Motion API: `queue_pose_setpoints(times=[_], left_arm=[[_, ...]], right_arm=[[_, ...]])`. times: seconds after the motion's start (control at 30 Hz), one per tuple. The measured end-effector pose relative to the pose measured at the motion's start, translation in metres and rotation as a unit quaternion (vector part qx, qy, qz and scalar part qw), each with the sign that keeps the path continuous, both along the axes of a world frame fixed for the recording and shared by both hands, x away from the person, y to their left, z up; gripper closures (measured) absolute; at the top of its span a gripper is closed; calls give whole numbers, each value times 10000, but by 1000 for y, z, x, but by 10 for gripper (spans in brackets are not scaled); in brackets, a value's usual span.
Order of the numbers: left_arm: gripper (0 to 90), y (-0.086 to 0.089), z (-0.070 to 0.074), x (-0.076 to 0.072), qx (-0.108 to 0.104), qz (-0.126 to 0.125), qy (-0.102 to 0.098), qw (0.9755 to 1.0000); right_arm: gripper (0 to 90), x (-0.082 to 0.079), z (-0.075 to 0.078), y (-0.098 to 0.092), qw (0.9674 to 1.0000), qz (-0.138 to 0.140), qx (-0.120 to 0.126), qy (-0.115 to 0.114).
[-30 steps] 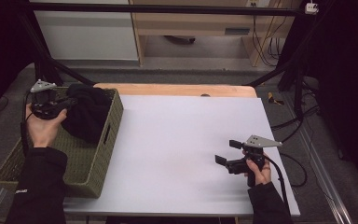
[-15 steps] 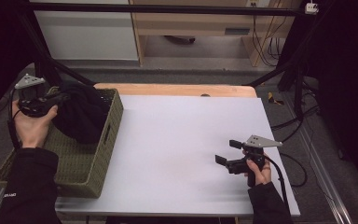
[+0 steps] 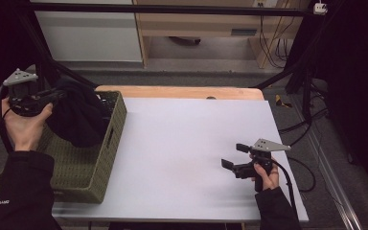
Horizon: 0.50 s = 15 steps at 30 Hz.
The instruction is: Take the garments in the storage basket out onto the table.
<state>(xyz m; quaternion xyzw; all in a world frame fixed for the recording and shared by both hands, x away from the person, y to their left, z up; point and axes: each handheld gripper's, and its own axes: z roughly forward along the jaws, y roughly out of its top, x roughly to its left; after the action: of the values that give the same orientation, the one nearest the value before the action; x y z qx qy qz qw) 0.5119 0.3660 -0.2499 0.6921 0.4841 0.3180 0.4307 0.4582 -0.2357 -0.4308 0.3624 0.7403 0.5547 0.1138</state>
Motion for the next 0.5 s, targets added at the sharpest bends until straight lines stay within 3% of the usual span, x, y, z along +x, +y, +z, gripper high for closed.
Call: queue_pose_setpoints(times=[0.5], left_arm=[[817,2,25,-16,10,-64,-283,9996]], right_arm=[[39,0,0,0,10000,-3,-2,-8]])
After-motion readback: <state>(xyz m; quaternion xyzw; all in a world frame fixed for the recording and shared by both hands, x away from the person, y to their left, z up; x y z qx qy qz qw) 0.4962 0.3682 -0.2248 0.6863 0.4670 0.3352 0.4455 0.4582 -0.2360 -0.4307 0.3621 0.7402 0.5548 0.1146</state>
